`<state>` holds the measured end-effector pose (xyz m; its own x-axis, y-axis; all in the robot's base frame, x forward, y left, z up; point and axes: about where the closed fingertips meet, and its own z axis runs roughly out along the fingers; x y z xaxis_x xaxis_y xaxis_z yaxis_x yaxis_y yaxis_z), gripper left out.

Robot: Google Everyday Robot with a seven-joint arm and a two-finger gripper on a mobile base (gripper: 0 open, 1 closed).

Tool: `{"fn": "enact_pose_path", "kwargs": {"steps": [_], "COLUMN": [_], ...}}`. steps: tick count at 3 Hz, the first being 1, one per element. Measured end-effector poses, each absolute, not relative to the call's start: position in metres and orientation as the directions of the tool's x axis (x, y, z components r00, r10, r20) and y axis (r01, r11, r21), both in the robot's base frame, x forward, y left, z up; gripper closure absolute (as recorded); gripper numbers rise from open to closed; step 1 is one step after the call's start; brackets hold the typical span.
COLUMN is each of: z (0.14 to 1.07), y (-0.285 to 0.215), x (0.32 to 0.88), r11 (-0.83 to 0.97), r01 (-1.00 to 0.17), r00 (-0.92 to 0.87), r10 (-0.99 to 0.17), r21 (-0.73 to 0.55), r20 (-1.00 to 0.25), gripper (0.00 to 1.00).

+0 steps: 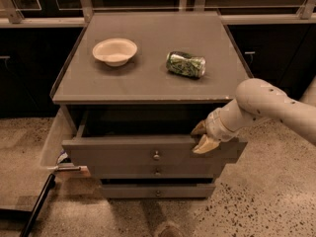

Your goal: Open top drawer

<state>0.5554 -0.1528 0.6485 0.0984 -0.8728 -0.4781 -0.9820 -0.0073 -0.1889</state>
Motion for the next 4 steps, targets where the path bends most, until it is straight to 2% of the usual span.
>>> {"fn": "enact_pose_path", "kwargs": {"steps": [1, 2, 4], "z": [0.648, 0.640, 0.638], "y": [-0.153, -0.156, -0.163], "x": [0.554, 0.534, 0.500], "r11": [-0.007, 0.003, 0.010], "r01": [-0.982, -0.987, -0.991], "r00": [0.097, 0.077, 0.060], "r10": [-0.873, -0.867, -0.860], "r21": [-0.187, -0.159, -0.135], "r20": [-0.479, -0.492, -0.506], "gripper": [0.50, 0.53, 0.98]}}
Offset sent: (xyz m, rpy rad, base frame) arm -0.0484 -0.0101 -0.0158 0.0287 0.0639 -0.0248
